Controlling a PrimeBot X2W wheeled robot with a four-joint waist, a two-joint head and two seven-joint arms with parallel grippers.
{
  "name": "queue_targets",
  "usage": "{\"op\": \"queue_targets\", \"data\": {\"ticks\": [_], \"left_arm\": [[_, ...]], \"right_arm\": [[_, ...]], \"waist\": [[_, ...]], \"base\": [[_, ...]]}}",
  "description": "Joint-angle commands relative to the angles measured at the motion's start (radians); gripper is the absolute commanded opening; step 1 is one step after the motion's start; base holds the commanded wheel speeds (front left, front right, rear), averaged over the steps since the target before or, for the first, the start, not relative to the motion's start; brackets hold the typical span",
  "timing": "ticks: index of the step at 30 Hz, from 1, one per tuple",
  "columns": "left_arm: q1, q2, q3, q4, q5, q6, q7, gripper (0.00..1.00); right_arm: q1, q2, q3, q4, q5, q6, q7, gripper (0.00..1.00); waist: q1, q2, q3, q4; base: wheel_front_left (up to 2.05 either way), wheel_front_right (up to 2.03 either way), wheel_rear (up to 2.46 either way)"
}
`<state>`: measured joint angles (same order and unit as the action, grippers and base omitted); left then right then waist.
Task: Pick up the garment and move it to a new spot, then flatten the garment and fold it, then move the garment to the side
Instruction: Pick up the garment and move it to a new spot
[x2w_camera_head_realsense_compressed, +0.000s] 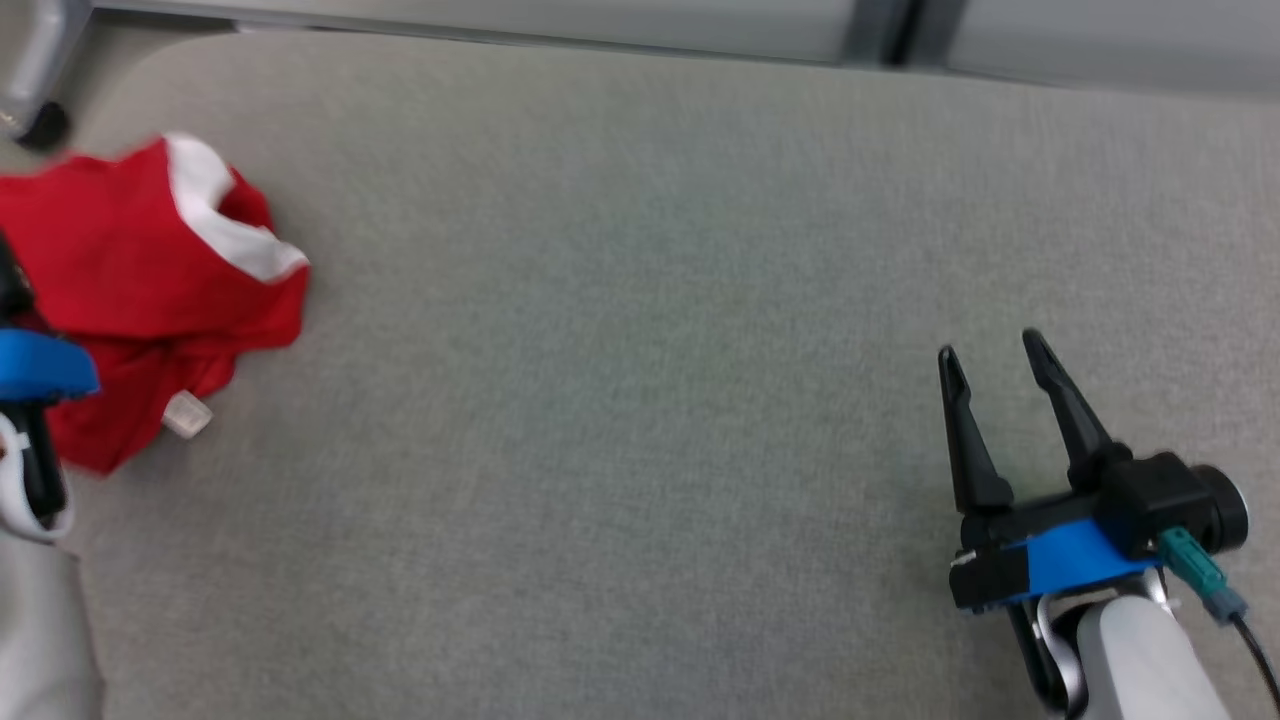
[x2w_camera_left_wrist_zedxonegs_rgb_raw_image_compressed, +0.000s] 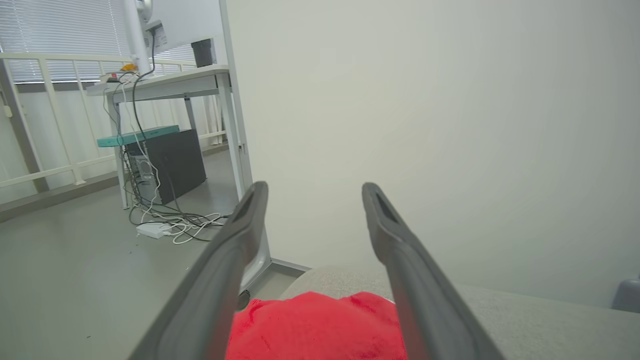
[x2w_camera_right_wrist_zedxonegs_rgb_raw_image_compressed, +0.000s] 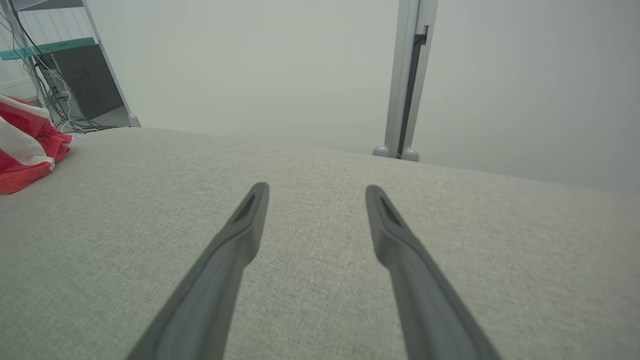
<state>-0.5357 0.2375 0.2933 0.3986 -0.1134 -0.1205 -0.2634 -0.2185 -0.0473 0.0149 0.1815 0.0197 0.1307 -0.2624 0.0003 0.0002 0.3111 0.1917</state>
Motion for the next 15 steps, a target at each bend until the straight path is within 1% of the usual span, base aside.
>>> {"op": "queue_targets", "data": {"ticks": [1,3,6,9,10,12,15], "left_arm": [[-0.044,0.020,0.009,0.027,-0.010,-0.003,-0.002,1.00],[-0.099,0.042,0.006,0.073,-0.018,-0.006,-0.002,1.00],[-0.169,0.087,-0.011,0.188,-0.023,-0.010,-0.002,1.00],[-0.231,0.124,-0.058,0.321,-0.032,-0.012,0.011,1.00],[-0.247,0.138,-0.081,0.365,-0.040,-0.010,0.034,1.00],[-0.279,0.149,-0.136,0.428,-0.076,-0.010,0.062,1.00],[-0.298,0.175,-0.213,0.513,-0.143,-0.010,0.143,1.00]], "right_arm": [[-0.023,-0.006,0.000,-0.016,-0.011,0.000,-0.004,1.00],[-0.033,-0.005,-0.006,-0.035,-0.018,0.000,-0.004,1.00],[-0.047,-0.005,-0.004,-0.058,-0.023,0.000,-0.004,1.00],[-0.054,-0.005,-0.006,-0.071,-0.026,0.000,-0.004,1.00],[-0.056,-0.006,-0.005,-0.075,-0.026,0.000,-0.004,1.00],[-0.062,-0.006,-0.005,-0.083,-0.028,0.000,-0.004,1.00],[-0.066,-0.006,-0.005,-0.087,-0.027,0.000,-0.004,1.00]], "waist": [[-0.0003,-0.0002,0.024,-0.017],[-0.0003,-0.0002,0.052,-0.036],[-0.0003,-0.0002,0.089,-0.059],[-0.0003,-0.0002,0.112,-0.074],[-0.0003,-0.0002,0.119,-0.079],[-0.0003,-0.0002,0.128,-0.084],[-0.0003,-0.0002,0.137,-0.088]], "base": [[0.00,0.00,0.00],[0.00,0.00,0.00],[0.00,0.00,0.00],[0.00,0.00,0.00],[0.00,0.00,0.00],[0.00,0.00,0.00],[0.00,0.00,0.00]]}}
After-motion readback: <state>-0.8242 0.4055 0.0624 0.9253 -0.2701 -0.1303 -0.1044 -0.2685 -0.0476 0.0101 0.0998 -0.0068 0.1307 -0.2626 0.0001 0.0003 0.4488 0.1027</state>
